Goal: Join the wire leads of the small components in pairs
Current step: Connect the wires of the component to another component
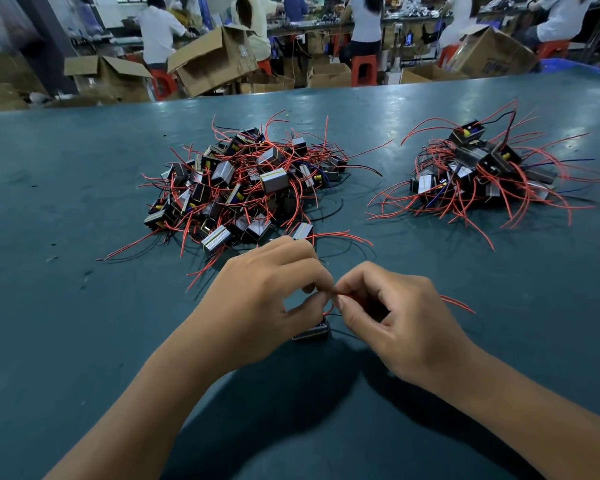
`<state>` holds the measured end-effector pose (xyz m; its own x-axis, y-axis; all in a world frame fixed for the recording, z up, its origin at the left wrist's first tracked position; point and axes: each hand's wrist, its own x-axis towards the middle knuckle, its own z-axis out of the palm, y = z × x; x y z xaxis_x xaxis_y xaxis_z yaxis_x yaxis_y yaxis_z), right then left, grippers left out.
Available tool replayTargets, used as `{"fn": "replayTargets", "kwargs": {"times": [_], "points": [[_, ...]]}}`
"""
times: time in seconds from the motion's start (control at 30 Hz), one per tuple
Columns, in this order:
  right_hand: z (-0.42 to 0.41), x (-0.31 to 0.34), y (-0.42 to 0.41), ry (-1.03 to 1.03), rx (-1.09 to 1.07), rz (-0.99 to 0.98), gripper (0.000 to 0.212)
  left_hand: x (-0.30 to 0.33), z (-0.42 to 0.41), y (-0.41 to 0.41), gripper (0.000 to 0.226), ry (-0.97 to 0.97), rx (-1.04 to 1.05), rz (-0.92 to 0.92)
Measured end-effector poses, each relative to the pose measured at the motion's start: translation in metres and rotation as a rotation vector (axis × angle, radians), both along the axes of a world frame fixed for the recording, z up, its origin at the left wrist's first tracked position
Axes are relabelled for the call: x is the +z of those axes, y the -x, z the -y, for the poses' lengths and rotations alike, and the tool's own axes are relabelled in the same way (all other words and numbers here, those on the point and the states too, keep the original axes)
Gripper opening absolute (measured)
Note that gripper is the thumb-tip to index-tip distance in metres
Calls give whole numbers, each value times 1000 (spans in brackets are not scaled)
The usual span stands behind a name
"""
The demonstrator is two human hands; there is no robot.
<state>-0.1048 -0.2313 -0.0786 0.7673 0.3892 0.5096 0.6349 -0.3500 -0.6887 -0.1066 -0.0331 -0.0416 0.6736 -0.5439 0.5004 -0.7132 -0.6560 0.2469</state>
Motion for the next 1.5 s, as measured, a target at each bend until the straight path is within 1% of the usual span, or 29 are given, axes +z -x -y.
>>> {"fn": "replayTargets", "kwargs": {"times": [0.1,0.17,0.23,0.3,0.47,0.53,0.6,0.77,0.97,1.07,1.13,1.23,1.3,1.37,1.43,1.5], "points": [[0,-1,1,59,-15,59,4,1,-1,2,9,159,14,-300],[0,-1,2,84,-26,81,3,2,3,2,7,275,32,-457],[-1,-1,2,72,-33,76,4,1,7,1,10,388,65,-585],[-1,-1,0,34,-38,47,5,-2,9,0,12,433,85,-638],[0,0,-3,-38,-52,-69,10,-4,-3,-5,10,439,39,-613],[1,-1,-4,-50,-60,-103,14,-5,-7,-7,5,431,34,-578],[1,-1,-5,-63,-67,-125,16,-6,-8,-7,7,413,10,-525],[1,-1,-3,-84,-68,-158,10,-8,-6,-6,6,412,-76,-498],[1,-1,-5,-87,-76,-161,15,-10,-4,-6,7,468,-52,-499],[0,-1,-4,-76,-78,-155,12,-11,-3,-6,8,457,-52,-501],[0,-1,-5,-86,-89,-160,10,-11,-3,-6,13,458,-54,-510],[1,-3,-10,-146,-134,-196,13,-11,-3,-6,23,535,-31,-505],[1,-3,-15,-182,-180,-234,12,-10,-6,-7,19,591,-10,-475],[1,-3,-18,-188,-211,-264,12,-10,-10,-7,10,526,-29,-473],[1,-3,-20,-187,-223,-281,12,-11,-9,-6,8,364,-91,-498],[1,-3,-21,-193,-219,-301,12,-16,-5,-6,11,199,-90,-444]]}}
